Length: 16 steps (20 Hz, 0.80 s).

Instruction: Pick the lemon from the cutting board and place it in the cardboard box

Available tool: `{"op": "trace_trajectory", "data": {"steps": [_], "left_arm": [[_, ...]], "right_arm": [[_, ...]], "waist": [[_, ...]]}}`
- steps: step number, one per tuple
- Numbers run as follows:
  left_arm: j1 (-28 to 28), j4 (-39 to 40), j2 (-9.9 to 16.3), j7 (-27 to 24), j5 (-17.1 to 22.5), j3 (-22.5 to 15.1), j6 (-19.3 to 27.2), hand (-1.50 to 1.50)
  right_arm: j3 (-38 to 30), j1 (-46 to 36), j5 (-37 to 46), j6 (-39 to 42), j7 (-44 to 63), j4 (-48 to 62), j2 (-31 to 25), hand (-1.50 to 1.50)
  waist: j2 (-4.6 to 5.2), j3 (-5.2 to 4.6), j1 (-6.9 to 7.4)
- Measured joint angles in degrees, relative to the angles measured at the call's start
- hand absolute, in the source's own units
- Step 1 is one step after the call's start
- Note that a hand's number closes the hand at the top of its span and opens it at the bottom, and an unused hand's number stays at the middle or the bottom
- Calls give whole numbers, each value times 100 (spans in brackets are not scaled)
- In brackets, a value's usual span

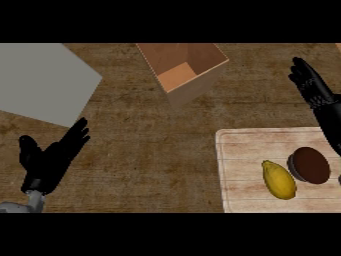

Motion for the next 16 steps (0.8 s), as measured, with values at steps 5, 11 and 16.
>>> {"op": "trace_trajectory", "data": {"steps": [5,11,16], "left_arm": [[-112,13,165,-347,-683,146,537,0],[-144,-79,270,-626,-1308,233,1134,0],[14,-377,190,-549,-1656,249,1364,0]], "right_arm": [[-112,-224,-599,268,-488,64,502,-150],[-281,170,202,-423,-947,488,565,-150],[-576,703,32,-326,-1900,816,922,-150]], "waist": [[-119,-74,-27],[-164,-111,-110],[-170,-113,-128]]}}
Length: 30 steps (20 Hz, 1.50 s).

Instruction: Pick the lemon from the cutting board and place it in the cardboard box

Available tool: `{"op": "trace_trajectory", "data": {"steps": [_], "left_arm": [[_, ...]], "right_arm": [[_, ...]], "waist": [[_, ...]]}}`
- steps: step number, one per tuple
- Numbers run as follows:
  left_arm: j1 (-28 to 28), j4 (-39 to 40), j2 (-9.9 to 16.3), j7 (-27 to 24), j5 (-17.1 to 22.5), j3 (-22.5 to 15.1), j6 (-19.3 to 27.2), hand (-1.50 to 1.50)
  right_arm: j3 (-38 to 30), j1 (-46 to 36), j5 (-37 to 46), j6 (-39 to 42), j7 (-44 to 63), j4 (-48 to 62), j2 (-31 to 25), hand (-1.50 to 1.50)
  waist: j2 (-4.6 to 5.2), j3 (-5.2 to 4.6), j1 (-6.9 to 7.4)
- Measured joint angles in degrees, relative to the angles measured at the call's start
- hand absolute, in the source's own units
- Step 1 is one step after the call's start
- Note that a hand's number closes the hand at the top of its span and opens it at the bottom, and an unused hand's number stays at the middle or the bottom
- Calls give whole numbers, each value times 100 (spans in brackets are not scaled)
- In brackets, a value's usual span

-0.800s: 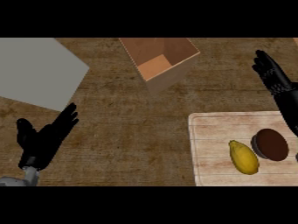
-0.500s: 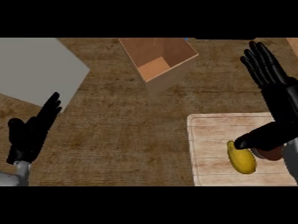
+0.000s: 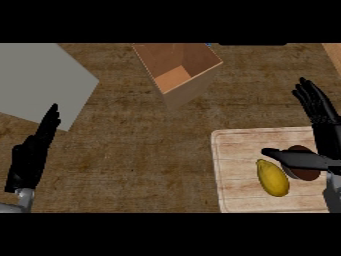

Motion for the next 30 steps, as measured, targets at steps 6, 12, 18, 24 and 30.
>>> {"op": "trace_trajectory", "data": {"steps": [6,12,18,24,30], "left_arm": [[140,-34,-55,-75,-135,-3,18,0],[212,-68,-132,-121,-226,-26,77,0],[133,-6,-119,-56,-236,76,-1,0],[110,49,-249,-88,-350,195,-121,0],[249,-82,-435,-57,-575,297,-209,0]], "right_arm": [[83,50,788,578,-39,129,-1068,-150],[445,58,1449,1585,592,-227,-2380,-150],[991,67,1781,2551,1583,-887,-3008,-150],[1331,198,2135,2928,2577,-1491,-2702,-150],[1414,338,2698,3054,3189,-1704,-2158,-150]], "waist": [[-1,-9,3],[-14,-21,-12],[-14,-20,-23],[-9,-12,-25],[-7,-9,-15]]}}
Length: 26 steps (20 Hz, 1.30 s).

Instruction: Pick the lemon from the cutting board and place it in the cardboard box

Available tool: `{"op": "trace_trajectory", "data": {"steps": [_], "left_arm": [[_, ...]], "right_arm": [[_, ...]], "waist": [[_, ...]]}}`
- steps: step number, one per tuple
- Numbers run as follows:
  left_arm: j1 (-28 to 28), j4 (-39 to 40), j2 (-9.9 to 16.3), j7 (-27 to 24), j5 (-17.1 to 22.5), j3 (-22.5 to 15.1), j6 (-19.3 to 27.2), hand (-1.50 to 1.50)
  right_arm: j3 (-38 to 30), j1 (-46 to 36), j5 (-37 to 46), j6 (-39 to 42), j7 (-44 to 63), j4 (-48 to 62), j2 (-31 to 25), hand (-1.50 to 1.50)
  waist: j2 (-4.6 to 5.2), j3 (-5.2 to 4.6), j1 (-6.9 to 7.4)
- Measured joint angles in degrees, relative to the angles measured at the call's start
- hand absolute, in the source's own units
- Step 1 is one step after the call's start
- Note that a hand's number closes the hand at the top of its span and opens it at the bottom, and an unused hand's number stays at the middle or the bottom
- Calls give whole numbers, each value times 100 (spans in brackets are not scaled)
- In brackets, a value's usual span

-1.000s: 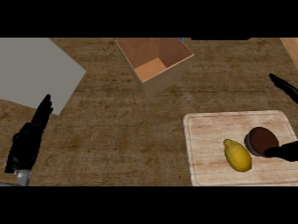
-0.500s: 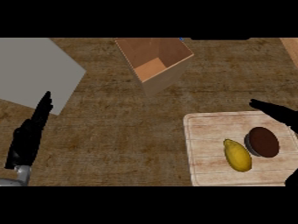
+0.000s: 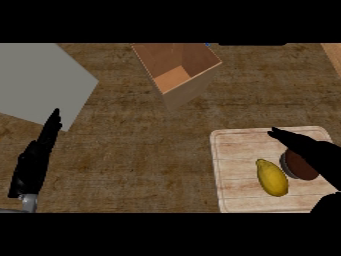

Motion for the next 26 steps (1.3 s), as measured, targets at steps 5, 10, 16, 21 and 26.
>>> {"op": "trace_trajectory", "data": {"steps": [5,10,16,21,26], "left_arm": [[-23,70,-201,-30,-163,133,-109,0],[-35,-97,-285,199,-316,290,-283,0],[119,-285,-449,243,-504,444,-485,0],[189,-272,-612,178,-627,615,-640,0],[103,-143,-652,105,-702,860,-842,0]], "right_arm": [[10,124,583,77,-49,198,351,-150],[-133,248,1021,214,-237,362,590,-150],[-237,296,1479,356,-422,467,987,-150],[-436,331,1715,506,-551,497,1253,-150],[-474,354,2048,450,-754,690,1546,-150]], "waist": [[3,2,1],[3,2,2],[2,2,5],[3,3,3],[5,2,2]]}}
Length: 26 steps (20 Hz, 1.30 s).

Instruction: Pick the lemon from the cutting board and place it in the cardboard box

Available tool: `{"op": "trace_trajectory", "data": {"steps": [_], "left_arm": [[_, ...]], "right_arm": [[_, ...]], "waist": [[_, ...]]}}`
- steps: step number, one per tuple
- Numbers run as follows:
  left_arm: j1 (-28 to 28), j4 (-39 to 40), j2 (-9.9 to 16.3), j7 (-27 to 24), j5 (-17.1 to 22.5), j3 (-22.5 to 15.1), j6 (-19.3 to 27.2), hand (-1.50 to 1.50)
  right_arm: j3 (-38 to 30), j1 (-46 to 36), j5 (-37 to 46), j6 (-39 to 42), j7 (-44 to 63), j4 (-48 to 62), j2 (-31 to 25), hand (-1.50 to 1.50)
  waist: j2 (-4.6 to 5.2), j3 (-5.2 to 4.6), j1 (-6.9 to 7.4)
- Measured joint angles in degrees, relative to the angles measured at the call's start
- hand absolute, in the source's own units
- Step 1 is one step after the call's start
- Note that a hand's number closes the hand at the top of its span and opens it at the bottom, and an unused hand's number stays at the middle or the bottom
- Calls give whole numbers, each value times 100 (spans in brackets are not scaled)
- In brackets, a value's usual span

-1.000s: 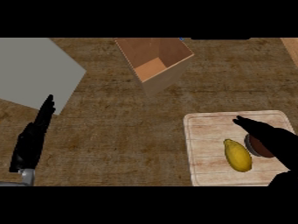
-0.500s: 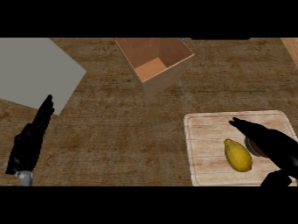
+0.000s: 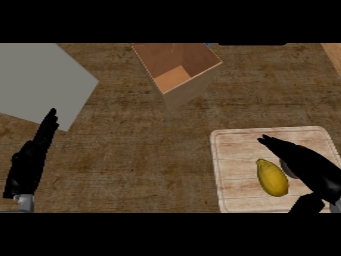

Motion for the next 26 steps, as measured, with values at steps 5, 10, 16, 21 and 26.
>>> {"op": "trace_trajectory", "data": {"steps": [5,10,16,21,26], "left_arm": [[-96,-39,-128,139,-112,138,-156,0],[-51,-37,-319,82,-305,162,-171,0],[5,-68,-408,40,-413,284,-252,0],[52,-183,-466,95,-439,318,-362,0],[118,-258,-539,96,-532,286,-351,0]], "right_arm": [[-58,39,329,-24,-178,147,246,-150],[-40,-95,622,45,-239,359,472,-150],[-88,-17,880,5,-570,608,529,150],[-110,-141,1165,-358,-872,826,613,150],[-58,-8,1655,-1178,-1107,803,658,150]], "waist": [[-1,0,0],[0,1,4],[-8,-8,5],[-13,-14,15],[-13,-13,3]]}}
